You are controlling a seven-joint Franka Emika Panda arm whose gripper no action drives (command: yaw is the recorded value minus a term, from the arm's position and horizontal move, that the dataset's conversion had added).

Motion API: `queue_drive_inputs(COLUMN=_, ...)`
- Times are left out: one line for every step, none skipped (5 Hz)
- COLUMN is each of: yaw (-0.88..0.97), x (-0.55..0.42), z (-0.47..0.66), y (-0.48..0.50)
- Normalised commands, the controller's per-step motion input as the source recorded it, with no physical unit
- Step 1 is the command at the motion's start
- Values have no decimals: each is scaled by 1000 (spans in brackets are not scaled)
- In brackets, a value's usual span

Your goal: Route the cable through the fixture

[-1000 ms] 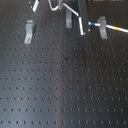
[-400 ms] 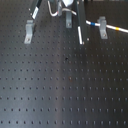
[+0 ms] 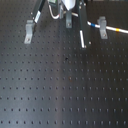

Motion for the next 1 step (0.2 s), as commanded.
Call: queue_drive_inputs(yaw=-17, x=-29, z=537, y=-7)
